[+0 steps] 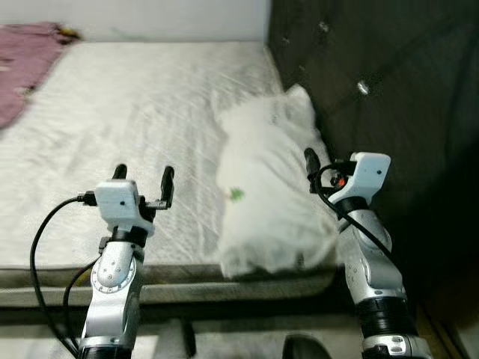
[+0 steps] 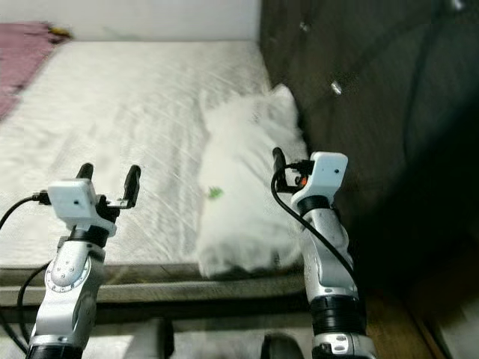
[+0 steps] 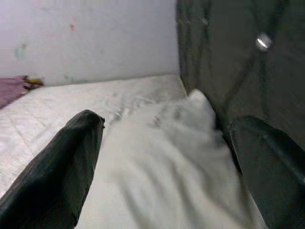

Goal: Clean up the room

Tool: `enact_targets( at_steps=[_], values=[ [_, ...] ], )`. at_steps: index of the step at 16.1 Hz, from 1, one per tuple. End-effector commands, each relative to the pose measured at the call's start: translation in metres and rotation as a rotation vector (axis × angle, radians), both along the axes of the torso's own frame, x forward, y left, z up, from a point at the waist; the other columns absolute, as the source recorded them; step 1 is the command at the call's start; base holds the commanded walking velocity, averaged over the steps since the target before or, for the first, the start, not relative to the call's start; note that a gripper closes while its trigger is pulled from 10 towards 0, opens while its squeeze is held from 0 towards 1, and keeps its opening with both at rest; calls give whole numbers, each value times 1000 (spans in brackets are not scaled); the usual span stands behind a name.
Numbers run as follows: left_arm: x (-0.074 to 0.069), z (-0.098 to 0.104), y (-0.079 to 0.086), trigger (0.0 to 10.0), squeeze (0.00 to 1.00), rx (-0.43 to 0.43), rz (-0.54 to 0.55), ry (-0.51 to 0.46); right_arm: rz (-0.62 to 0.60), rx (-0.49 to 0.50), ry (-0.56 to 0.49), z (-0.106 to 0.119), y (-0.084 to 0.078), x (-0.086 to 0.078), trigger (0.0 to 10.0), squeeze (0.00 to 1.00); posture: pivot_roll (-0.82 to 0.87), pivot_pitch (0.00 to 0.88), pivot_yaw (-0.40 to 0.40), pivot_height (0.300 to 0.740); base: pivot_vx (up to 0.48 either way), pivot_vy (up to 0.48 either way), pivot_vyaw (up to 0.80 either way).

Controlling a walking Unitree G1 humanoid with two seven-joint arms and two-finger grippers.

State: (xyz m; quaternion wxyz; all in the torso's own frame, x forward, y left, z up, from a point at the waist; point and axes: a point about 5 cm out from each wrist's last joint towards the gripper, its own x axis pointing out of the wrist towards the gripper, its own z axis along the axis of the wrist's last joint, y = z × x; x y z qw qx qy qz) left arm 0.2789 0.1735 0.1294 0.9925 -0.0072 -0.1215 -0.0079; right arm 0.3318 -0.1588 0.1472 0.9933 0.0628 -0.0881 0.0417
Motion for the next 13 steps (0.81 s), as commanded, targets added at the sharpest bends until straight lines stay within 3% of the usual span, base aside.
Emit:
enact_targets(
  at_steps=[1,4,6,10,13],
  values=[
    [-2,-9,5,10000,0,26,21,35,-24,-8,11,-4,-5,-4,10000,0,-80,0,35,725,0,0,0],
    [-3,-11,9,10000,0,49,34,40,-57,-30,48,-18,-14,-16,10000,0,-87,0,51,740,0,0,0],
    [-2,-10,5,10000,0,9,-15,49,-58,-23,63,-22,-12,-19,10000,0,-105,0,64,740,0,0,0],
    [-8,-27,-5,10000,0,7,-6,160,-73,-49,88,-28,-16,-30,10000,0,-120,0,77,740,0,0,0],
    [-12,-30,-8,10000,0,2,-7,184,-75,-43,115,-34,-12,-35,10000,0,-110,0,64,740,0,0,0]
  ],
)
